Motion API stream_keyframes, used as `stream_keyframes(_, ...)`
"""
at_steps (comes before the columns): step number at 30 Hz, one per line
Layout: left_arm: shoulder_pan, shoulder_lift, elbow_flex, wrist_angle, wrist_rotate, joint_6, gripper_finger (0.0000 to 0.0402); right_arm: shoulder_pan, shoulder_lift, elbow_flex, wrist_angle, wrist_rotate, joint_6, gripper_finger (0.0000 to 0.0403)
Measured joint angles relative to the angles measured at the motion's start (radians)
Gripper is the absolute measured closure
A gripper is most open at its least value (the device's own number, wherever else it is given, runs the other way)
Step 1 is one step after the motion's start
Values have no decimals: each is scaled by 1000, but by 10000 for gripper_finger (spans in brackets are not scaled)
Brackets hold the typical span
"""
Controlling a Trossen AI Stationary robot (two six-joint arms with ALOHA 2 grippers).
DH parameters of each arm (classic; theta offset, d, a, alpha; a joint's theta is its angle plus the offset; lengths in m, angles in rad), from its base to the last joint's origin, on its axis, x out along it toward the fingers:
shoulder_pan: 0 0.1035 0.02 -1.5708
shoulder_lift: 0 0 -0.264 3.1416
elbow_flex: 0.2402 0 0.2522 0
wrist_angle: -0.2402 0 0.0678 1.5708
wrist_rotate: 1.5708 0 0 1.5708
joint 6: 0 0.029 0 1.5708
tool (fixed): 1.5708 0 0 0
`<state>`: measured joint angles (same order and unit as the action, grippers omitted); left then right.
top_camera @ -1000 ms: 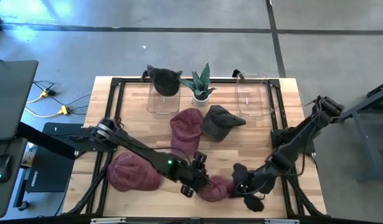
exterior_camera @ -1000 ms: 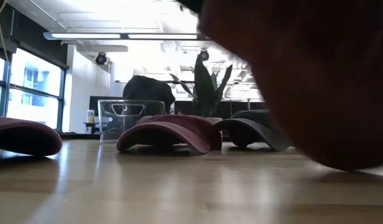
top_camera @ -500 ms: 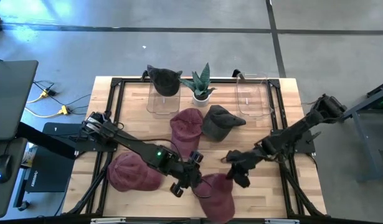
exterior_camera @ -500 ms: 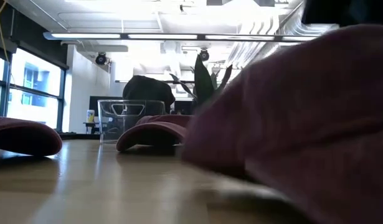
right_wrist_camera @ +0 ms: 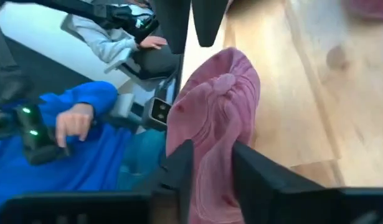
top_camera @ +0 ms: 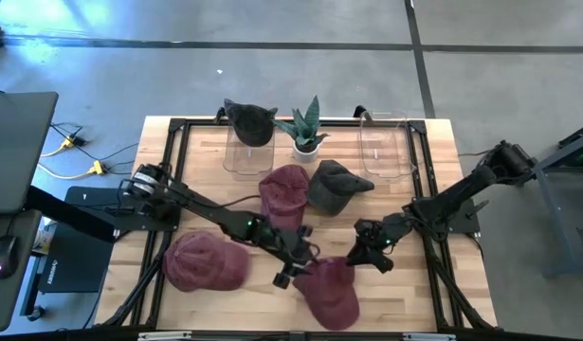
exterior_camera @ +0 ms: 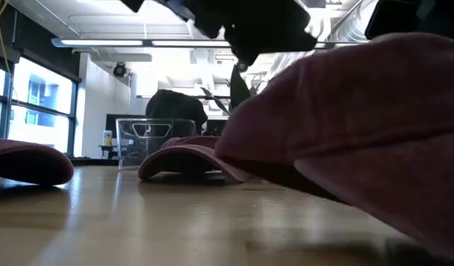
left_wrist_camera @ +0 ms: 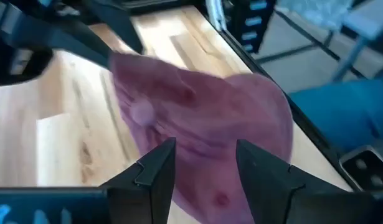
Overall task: Pick & Place hat
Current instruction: Put the bottom right red cap into the right transparent bin
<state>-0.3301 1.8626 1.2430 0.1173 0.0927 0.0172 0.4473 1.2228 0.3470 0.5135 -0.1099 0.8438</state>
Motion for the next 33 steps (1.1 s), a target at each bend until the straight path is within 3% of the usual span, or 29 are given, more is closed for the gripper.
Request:
stream_keyframes(6,-7,2,-3,-16,-72,-21,241,-38,0,0,-14,37,-144,215)
stream_keyframes(10,-33,-56,-3,-118,-140,-23,241,-82,0,0,-15,34,-216,186)
stream_keyframes(13,-57,-70,-1,-180,-212,-30,241,-128,3,20,-79,36,-263,181)
stream_keyframes(17,-90,-87,-2,-197,-267,-35,241,-194,39,130,-299,23,-328,181)
stream_keyframes(24,-102,-76,-3,-242,-308,-93,241,-268,211,318,-537,-116,-373,181)
stream_keyframes(33,-115,-61,-13,-300,-337,-139,241,-185,482,486,-547,-127,-568,184)
